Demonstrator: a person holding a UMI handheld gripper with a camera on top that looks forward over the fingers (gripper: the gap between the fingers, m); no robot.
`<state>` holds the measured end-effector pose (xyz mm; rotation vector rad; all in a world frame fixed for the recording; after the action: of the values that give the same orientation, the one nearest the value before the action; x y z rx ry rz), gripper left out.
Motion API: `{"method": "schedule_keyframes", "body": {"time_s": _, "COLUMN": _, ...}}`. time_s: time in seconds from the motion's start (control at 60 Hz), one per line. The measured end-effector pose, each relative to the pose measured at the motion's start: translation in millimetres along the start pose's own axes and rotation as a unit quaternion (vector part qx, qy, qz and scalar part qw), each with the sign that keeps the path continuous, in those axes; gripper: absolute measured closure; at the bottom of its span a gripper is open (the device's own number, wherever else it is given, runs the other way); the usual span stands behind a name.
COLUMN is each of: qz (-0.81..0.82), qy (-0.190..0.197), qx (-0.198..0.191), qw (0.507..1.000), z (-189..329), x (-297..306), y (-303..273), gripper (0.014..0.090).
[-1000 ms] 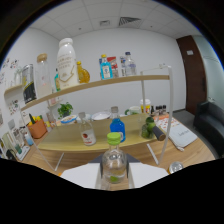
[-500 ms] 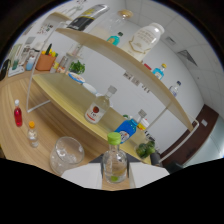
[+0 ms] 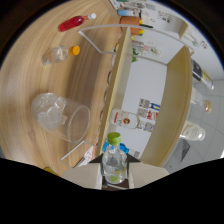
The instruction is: Make me a cup of Vodka Sunrise.
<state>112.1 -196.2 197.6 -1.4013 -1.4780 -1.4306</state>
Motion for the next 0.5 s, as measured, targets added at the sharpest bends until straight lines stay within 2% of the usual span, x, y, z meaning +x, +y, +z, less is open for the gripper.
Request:
{"method": "schedule_keyframes", "body": {"time_s": 0.267, "qz": -0.151, "qy": 0.0, "qx": -0.009, "qw": 0.989, "z": 5.4, "x": -6.6, "y": -6.4, "gripper": 0.0692}}
{"method": "schedule_keyframes", "body": {"time_s": 0.5, "qz": -0.115, "qy": -0.005, "qx": -0.002, "qw": 0.993, "z": 4.1, "x": -6.3, "y": -5.9, "gripper": 0.0692}}
